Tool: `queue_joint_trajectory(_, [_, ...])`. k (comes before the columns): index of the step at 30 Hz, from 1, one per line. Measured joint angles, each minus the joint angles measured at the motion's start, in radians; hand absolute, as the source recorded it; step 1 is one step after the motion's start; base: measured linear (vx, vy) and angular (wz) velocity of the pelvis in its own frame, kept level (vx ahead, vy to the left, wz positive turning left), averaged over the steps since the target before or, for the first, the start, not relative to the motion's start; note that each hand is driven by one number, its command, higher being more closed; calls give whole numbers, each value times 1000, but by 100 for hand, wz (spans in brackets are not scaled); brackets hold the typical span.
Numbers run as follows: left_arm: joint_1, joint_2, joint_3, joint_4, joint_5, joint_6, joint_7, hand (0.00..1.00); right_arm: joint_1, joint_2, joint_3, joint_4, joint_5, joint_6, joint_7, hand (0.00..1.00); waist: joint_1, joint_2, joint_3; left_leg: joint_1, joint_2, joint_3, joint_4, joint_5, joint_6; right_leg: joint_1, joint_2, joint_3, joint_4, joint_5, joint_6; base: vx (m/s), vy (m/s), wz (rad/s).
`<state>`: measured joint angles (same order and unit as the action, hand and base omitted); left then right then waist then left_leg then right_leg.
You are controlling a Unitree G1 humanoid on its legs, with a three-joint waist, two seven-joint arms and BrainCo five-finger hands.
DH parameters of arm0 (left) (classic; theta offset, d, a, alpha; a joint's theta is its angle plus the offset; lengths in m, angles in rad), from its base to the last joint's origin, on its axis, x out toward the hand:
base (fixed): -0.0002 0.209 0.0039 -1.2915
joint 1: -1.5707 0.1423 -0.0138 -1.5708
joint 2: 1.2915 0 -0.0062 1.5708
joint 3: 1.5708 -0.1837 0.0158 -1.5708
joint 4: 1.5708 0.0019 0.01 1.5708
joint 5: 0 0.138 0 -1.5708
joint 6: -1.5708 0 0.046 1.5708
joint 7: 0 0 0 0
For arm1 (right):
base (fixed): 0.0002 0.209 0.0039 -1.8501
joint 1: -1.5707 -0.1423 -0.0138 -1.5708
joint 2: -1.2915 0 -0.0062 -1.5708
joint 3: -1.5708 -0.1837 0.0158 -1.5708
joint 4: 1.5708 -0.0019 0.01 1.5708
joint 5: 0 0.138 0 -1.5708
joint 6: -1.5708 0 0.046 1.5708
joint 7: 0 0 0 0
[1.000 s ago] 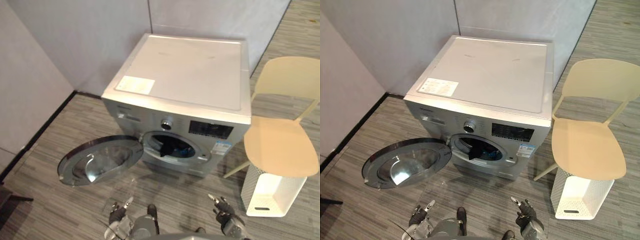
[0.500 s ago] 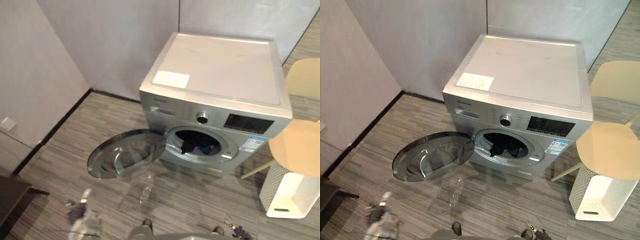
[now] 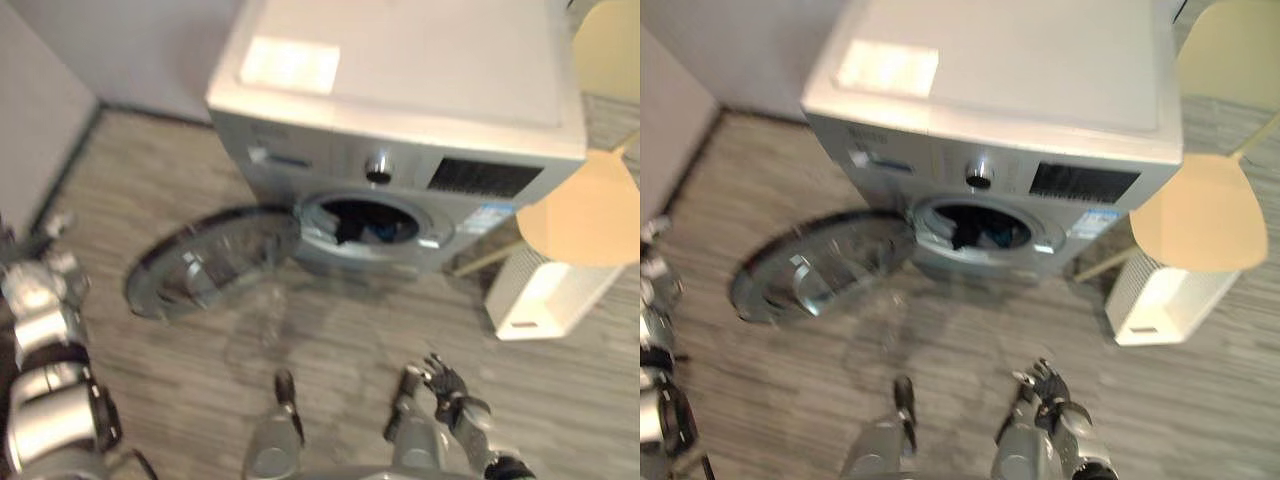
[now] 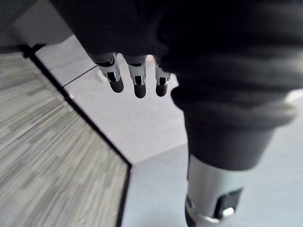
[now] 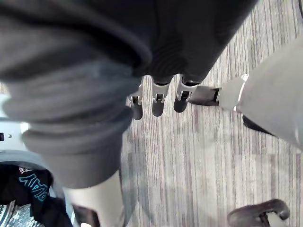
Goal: Pick up the laundry basket with both hands and put the clothes into the washing machine.
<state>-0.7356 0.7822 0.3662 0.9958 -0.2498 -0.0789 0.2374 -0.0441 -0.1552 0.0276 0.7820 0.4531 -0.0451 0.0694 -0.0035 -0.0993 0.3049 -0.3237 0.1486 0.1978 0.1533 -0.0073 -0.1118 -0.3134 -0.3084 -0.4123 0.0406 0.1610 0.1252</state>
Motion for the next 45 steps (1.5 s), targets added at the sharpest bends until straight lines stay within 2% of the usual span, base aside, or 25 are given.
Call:
queue_joint_trajectory(2, [-100, 0, -51, 54, 8, 28, -20, 0, 7, 5, 5, -42, 12, -6, 0, 0, -3, -34, 43, -43, 12, -2, 30, 0, 0, -26, 5, -4, -1, 8, -11, -41, -36, 5])
queue_joint_trajectory(4, [-201, -1, -88, 76, 20, 52, -24, 0, 27, 15, 5, -104, 22, -12, -2, 0, -2, -48, 63, -116, 36, -5, 67, -1, -1, -70, 22, -21, -6, 18, -23, -55, -55, 0])
queue_joint_trajectory(6, [-330, 14, -99, 74, 28, 54, -41, 0, 48, 23, 5, -157, 30, -17, -3, 0, 23, -59, 90, -172, 70, -8, 102, -5, -7, -100, 46, -28, -18, 27, -32, -61, -98, -13])
queue_joint_trajectory(7, [-420, 33, -101, 74, 38, 54, -42, 0, 55, 27, 4, -196, 35, -17, -4, 0, 32, -66, 110, -212, 105, -6, 141, -12, -17, -115, 76, -35, -28, 36, -43, -57, -103, -19])
queue_joint_trajectory(13, [-640, 74, -70, 50, 65, 71, -62, 0, 109, 28, 2, -366, 69, -22, -6, 0, 52, -94, 134, -345, 214, -6, 235, -27, -32, -192, 164, -51, -39, 43, -53, -47, -78, -22])
queue_joint_trajectory(16, [-667, 89, 15, 20, 80, 73, -64, 0, 131, 29, 19, -430, 88, -22, -4, 0, 59, -99, 136, -399, 245, -7, 263, -30, -36, -238, 185, -52, -30, 42, -52, -13, -12, -22])
queue_joint_trajectory(19, [-640, 87, 139, -10, 108, 103, -94, 0, 131, 41, 30, -457, 95, -16, 1, 0, 72, -100, 137, -410, 272, 1, 281, -32, -38, -251, 204, -49, -24, 42, -53, 40, -5, -19])
queue_joint_trajectory(22, [-550, 74, 251, -53, 135, 117, -134, 0, 131, 44, 30, -470, 95, -13, 3, 0, 71, -99, 136, -391, 283, 20, 283, -32, -38, -251, 205, -41, -7, 33, -64, 57, 8, -14])
queue_joint_trajectory(25, [-406, 55, 352, -88, 185, 135, -205, 0, 132, 44, 30, -469, 91, 14, 27, 0, 73, -95, 133, -342, 293, 57, 281, -34, -40, -247, 200, -19, 33, 5, -76, 67, 28, -17])
queue_joint_trajectory(29, [-141, -19, 426, -73, 262, 194, -271, 0, 138, 44, 32, -434, 45, 56, 62, 0, 74, -76, 94, -252, 309, 106, 273, -49, -55, -237, 191, 4, 128, -59, -94, 79, 28, -20])
queue_joint_trajectory(30, [-64, -58, 427, -51, 277, 205, -281, 0, 142, 44, 32, -421, 33, 57, 73, 0, 72, -70, 80, -213, 308, 118, 265, -53, -59, -225, 183, 6, 158, -81, -95, 111, 37, -12])
queue_joint_trajectory(32, [114, -191, 406, 22, 303, 236, -303, 0, 160, 39, 34, -371, -18, 65, 100, 0, 65, -56, 13, -120, 298, 163, 234, -60, -68, -208, 165, 33, 232, -136, -93, 130, 36, -16])
queue_joint_trajectory(33, [162, -220, 385, 39, 303, 239, -307, 0, 162, 37, 39, -355, -33, 66, 109, 0, 56, -53, -5, -98, 290, 170, 224, -62, -71, -204, 162, 41, 246, -149, -93, 129, 17, -14])
queue_joint_trajectory(35, [292, -295, 276, 110, 304, 251, -326, 0, 158, 21, 61, -275, -77, 70, 133, 0, 24, -41, -53, -19, 265, 197, 171, -61, -75, -190, 150, 71, 284, -181, -89, 113, -1, -20])
queue_joint_trajectory(36, [337, -360, 213, 125, 310, 255, -326, 0, 149, 14, 57, -199, -96, 72, 140, 0, 13, -22, -69, 26, 255, 215, 142, -56, -83, -173, 148, 85, 290, -184, -87, 112, 7, -23])
queue_joint_trajectory(37, [353, -392, 181, 127, 312, 255, -326, 0, 147, 11, 53, -161, -109, 73, 144, 0, 12, -10, -76, 48, 250, 224, 129, -54, -86, -163, 148, 91, 289, -184, -88, 128, 29, -23])
queue_joint_trajectory(39, [401, -502, 37, 128, 310, 249, -324, 0, 143, -12, 36, -67, -153, 73, 153, 0, -4, 43, -107, 139, 224, 260, 64, -44, -97, -121, 145, 117, 286, -185, -86, 104, 66, -22])
queue_joint_trajectory(41, [405, -560, -74, 126, 302, 239, -321, 0, 115, -23, 20, -15, -180, 73, 153, 0, -36, 74, -127, 190, 196, 271, 15, -27, -95, -95, 131, 121, 284, -187, -80, 52, 58, -4])
queue_joint_trajectory(43, [364, -646, -224, 102, 270, 197, -291, 0, 100, -34, 13, 55, -192, 65, 149, 0, -63, 113, -154, 238, 159, 274, -46, -9, -89, -67, 122, 132, 261, -179, -65, 6, 53, 2])
queue_joint_trajectory(44, [352, -664, -253, 96, 255, 185, -275, 0, 95, -35, 6, 62, -192, 62, 148, 0, -67, 120, -158, 245, 151, 272, -60, -5, -87, -60, 118, 131, 252, -175, -61, -18, 81, 5])
queue_joint_trajectory(45, [309, -700, -331, 91, 224, 156, -228, 0, 90, -36, -5, 80, -193, 60, 138, 0, -81, 130, -168, 254, 136, 273, -82, 2, -83, -50, 113, 133, 224, -161, -54, -29, 84, 5])
